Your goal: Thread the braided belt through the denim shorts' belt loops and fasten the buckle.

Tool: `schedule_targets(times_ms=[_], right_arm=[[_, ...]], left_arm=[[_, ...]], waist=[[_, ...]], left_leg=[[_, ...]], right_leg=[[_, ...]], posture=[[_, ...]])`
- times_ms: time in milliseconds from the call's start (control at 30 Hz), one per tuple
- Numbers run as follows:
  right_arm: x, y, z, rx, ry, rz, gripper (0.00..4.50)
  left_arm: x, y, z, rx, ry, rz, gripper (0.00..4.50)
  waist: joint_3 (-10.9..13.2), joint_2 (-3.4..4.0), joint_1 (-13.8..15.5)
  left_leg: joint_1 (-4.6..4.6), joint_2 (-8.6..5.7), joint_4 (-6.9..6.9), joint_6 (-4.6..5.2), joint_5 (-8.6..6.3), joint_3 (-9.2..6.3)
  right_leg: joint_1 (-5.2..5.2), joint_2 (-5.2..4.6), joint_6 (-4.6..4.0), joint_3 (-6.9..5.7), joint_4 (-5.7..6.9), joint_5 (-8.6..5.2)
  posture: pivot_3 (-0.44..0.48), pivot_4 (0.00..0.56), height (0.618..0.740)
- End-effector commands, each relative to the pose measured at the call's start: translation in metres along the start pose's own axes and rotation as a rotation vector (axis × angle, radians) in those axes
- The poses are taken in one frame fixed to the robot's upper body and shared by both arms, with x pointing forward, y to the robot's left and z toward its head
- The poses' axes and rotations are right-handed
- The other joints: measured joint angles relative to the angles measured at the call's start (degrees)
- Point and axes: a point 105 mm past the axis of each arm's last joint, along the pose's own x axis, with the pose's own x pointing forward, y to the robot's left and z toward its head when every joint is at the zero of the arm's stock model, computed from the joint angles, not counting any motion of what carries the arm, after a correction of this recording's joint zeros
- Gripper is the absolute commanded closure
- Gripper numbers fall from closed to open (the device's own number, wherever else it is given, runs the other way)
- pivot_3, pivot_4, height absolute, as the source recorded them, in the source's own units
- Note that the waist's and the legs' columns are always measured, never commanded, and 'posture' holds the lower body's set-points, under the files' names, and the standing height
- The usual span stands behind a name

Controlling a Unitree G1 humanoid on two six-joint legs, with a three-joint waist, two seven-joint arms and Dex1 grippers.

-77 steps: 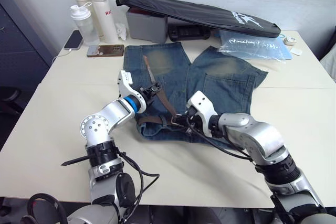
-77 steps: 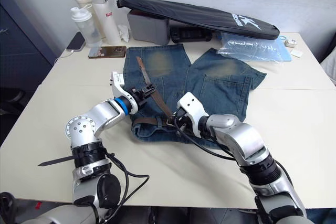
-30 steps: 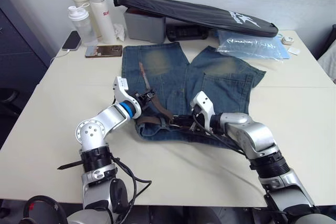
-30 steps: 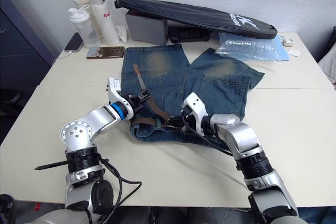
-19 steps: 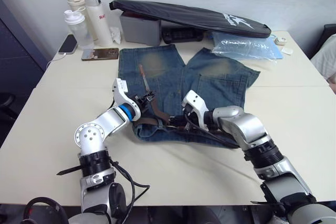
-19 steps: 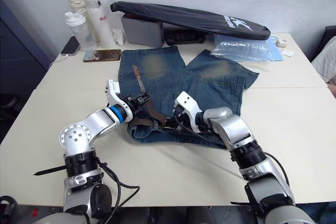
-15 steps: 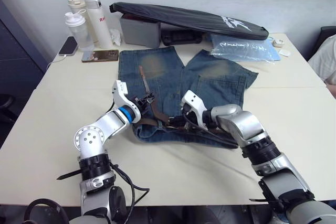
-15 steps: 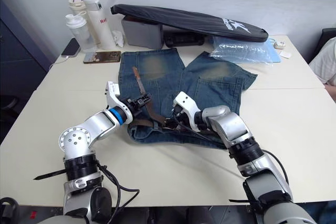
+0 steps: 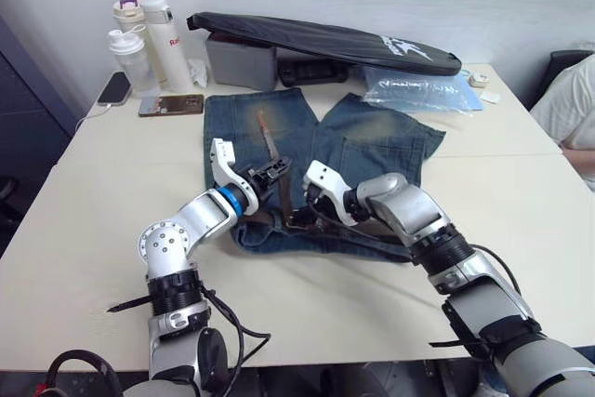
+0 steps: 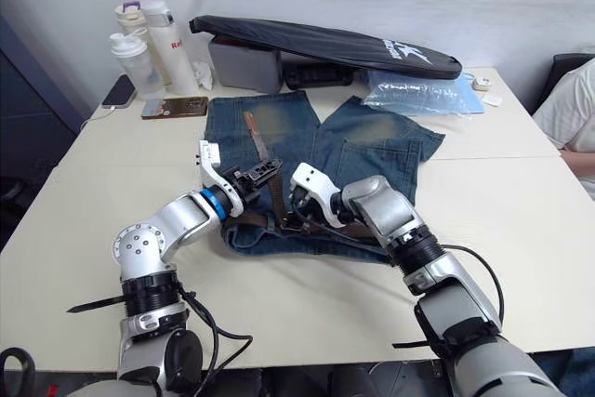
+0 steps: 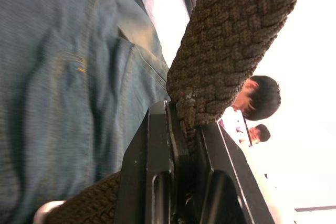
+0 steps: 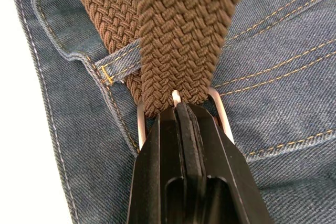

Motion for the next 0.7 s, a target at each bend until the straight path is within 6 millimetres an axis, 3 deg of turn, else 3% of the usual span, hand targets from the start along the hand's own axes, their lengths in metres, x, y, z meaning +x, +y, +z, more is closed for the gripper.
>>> schedule_targets(times_ms=[33, 133, 300, 500, 700], right_arm=[[0.014, -0.002, -0.093, 0.123, 0.314, -0.086, 4.38], [0.013, 0.001, -0.1, 0.042, 0.359, -0.098, 4.38], [0.02, 0.012, -0.112, -0.1, 0.433, -0.13, 4.38], [0.024, 0.012, -0.111, -0.092, 0.417, -0.172, 4.38], [0.017, 0.016, -0.111, -0.112, 0.408, -0.167, 4.38]], left_arm=[[0.007, -0.02, 0.001, 0.002, 0.041, -0.119, 4.5], [0.018, -0.019, 0.002, -0.019, 0.07, -0.136, 4.5], [0.05, -0.045, 0.011, -0.046, 0.115, -0.241, 4.5], [0.078, -0.08, -0.005, 0.004, 0.258, -0.36, 4.5], [0.097, -0.094, -0.028, 0.019, 0.348, -0.413, 4.5]], waist=[[-0.12, 0.02, 0.04], [-0.2, 0.03, 0.08], [-0.25, -0.1, 0.15], [-0.37, -0.03, 0.06], [-0.34, 0.0, 0.34]], left_leg=[[0.04, 0.0, 0.0, 0.01, -0.01, 0.0], [0.25, -0.02, 0.0, -0.03, -0.13, -0.06], [0.38, -0.12, 0.01, -0.09, -0.28, -0.29], [0.37, -0.21, -0.06, -0.13, -0.3, -0.47], [0.34, -0.3, -0.09, -0.1, -0.32, -0.6]], right_leg=[[0.03, 0.0, -0.01, 0.01, 0.0, 0.0], [0.3, -0.02, -0.05, -0.07, -0.13, -0.03], [0.51, -0.18, -0.07, -0.31, -0.31, -0.04], [0.57, -0.26, -0.09, -0.47, -0.29, -0.04], [0.39, -0.4, -0.11, -0.53, -0.3, -0.03]], posture=[[0.0, 0.15, 0.74], [0.0, 0.15, 0.74], [0.0, 0.15, 0.74], [0.0, 0.15, 0.74], [0.0, 0.15, 0.74]])
